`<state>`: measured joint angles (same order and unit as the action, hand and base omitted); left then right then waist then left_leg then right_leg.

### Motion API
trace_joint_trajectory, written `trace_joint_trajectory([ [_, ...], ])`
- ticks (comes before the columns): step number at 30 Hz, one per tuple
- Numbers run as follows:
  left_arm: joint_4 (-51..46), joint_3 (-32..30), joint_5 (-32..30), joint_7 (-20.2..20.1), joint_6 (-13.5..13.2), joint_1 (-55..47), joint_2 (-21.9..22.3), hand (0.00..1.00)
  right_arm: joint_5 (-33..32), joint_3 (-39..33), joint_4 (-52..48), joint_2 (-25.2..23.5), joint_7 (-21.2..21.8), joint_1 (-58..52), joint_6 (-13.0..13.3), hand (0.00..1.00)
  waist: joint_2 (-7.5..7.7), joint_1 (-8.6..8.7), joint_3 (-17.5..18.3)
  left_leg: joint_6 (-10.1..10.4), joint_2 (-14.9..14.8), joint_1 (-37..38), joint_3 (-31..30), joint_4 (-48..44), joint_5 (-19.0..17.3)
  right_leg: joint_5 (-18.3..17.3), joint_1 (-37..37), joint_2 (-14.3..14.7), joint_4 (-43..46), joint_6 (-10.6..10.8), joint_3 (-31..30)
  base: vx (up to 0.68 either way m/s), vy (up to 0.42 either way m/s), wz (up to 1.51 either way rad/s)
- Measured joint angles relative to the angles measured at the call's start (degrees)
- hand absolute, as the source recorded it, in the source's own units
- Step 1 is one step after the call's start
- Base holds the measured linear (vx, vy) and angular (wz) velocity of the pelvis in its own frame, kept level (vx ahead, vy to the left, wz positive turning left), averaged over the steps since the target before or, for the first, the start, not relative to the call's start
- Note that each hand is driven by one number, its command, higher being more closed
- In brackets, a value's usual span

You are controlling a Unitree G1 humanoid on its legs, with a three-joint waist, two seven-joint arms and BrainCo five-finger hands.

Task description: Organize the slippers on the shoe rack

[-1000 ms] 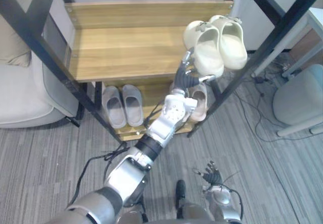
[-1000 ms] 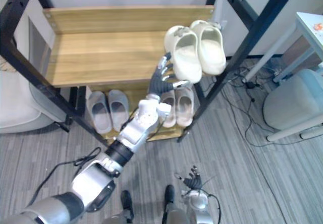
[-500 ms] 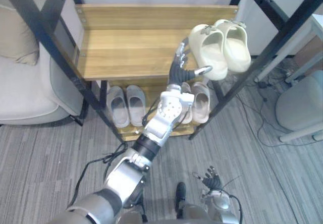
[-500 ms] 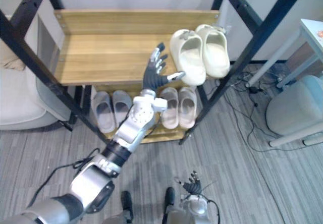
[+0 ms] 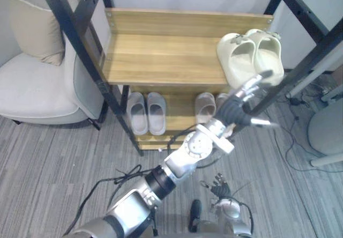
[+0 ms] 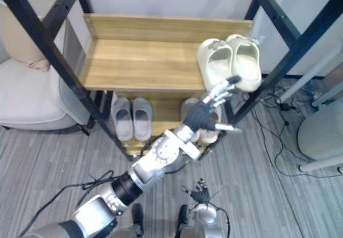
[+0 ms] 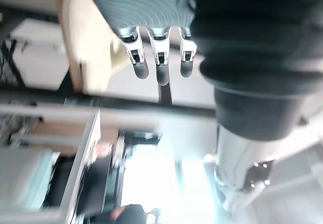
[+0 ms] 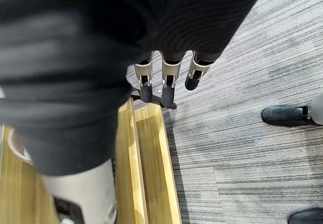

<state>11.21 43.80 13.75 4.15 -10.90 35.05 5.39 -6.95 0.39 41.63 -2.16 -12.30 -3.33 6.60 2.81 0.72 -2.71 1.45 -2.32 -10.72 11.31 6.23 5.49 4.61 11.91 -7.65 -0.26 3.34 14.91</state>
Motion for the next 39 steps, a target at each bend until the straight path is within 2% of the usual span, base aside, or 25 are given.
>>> trace_joint_trajectory([
  [4, 2.72, 1.29, -0.17, -0.92, 0.06, 0.06, 0.74, 0.00, 0.01, -0.01, 0.00, 0.00, 0.00, 0.04, 0.00, 0.00, -0.20, 0.02, 0.12, 0.00, 0.04, 0.19, 0.09, -0.21, 0.01, -0.05, -0.08, -0.04, 0.10, 0.01, -0.09, 0.05, 0.017, -0.01],
  [10, 8.65, 1.14, -0.50, 0.85, 0.18, 1.15, 1.65, 0.00, 0.01, -0.15, 0.01, 0.02, -0.04, -0.53, 0.00, 0.00, -0.86, 0.33, 0.54, 0.42, 0.01, 1.09, 0.99, 0.06, -0.46, -0.09, -0.65, -0.03, 0.03, 0.07, -0.58, 0.02, 0.018, -0.04],
  [18, 13.87, 0.41, -2.60, 2.46, 0.54, 2.98, 1.54, 0.00, 0.04, -0.45, 0.00, 0.00, -0.03, -1.17, -0.02, 0.00, -0.98, 0.88, 0.72, 0.45, 0.00, 1.88, 2.93, 0.07, -0.94, -0.05, -0.43, 0.02, -0.06, 0.14, -2.26, 0.04, 0.015, -0.13],
  [26, 19.50, -2.49, -3.74, 4.52, 1.71, 9.45, 1.20, 0.00, 0.13, -2.49, 0.00, 0.02, -0.03, -2.01, -0.02, 0.00, -0.91, 2.34, 0.75, 0.20, -0.03, 1.82, 4.42, 0.07, -0.98, 0.10, 0.28, 0.17, -0.42, 0.30, -3.62, 0.07, 0.005, -0.09],
  [39, 23.95, -8.80, -4.95, 5.84, 2.65, 11.69, 1.12, 0.00, 0.25, -3.32, 0.00, -0.06, 0.01, -2.55, 0.00, 0.00, -0.74, 3.61, 0.88, 0.39, -0.20, 0.83, 6.95, 0.07, -1.83, 0.89, 2.26, 0.66, -1.51, 0.36, -6.35, 0.06, -0.003, -0.11],
])
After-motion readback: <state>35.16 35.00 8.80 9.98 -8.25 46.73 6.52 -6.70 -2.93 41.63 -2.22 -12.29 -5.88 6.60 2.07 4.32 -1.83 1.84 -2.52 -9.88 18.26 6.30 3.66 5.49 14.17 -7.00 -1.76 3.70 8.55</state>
